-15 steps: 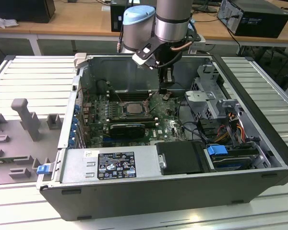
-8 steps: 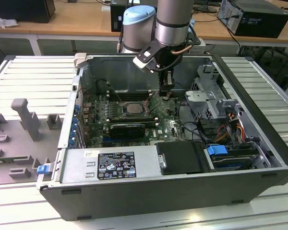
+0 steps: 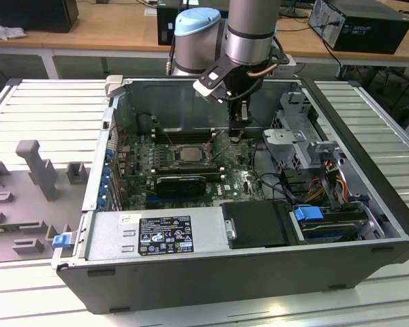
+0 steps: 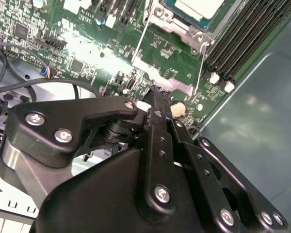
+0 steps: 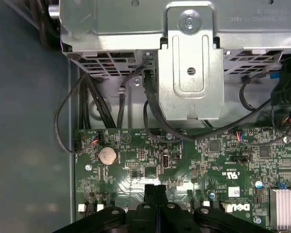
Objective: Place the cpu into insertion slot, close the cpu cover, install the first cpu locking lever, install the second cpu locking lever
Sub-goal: 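Close the cpu cover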
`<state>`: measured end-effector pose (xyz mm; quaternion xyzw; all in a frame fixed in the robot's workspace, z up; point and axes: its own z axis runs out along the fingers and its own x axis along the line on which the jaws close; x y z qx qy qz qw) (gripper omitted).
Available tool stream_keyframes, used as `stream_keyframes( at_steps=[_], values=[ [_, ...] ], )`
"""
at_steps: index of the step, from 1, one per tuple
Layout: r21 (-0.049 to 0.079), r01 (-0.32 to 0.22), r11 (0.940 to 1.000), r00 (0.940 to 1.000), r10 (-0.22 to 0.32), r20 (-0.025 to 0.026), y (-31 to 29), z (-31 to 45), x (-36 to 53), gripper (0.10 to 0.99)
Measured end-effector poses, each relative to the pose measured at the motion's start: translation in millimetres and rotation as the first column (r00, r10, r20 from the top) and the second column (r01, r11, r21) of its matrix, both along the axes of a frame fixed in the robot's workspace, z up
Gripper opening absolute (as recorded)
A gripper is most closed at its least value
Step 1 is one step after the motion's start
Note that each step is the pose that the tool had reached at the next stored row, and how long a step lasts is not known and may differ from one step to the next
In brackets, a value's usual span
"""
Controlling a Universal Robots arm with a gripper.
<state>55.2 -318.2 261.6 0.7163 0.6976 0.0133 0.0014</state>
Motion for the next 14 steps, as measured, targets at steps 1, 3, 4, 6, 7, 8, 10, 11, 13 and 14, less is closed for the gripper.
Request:
stream_keyframes(
  at_steps=[1, 3, 4, 6, 7, 8, 10, 11, 13, 14],
  values=[
    [0.001, 0.000, 1.0000, 1.0000, 0.000, -0.0037, 0.1, -0.2, 2.5, 0.106],
    [0.005, -0.002, 1.0000, 1.0000, 0.002, -0.0057, 0.0, -2.5, 3.8, 0.106],
    [0.005, -0.006, 1.0000, 1.0000, 0.006, -0.0059, 0.0, -4.0, 4.0, 0.106],
    [0.005, -0.025, 0.9997, 0.9997, 0.025, -0.0059, 0.0, -9.7, 4.1, 0.106],
    [0.006, -0.028, 0.9996, 0.9996, 0.028, -0.0058, 0.0, -10.5, 4.0, 0.106],
    [0.006, -0.028, 0.9996, 0.9996, 0.028, -0.0058, -0.1, -10.6, 3.8, 0.106],
    [0.007, -0.028, 0.9996, 0.9996, 0.028, -0.0058, -0.2, -10.7, -0.2, 0.106],
    [0.007, -0.028, 0.9996, 0.9996, 0.028, -0.0058, -0.2, -10.7, -2.6, 0.106],
    [0.007, -0.029, 0.9996, 0.9996, 0.029, -0.0058, -0.2, -10.8, -5.9, 0.106],
    [0.007, -0.028, 0.9996, 0.9996, 0.028, -0.0058, -0.1, -10.8, -7.8, 0.106]
  ],
)
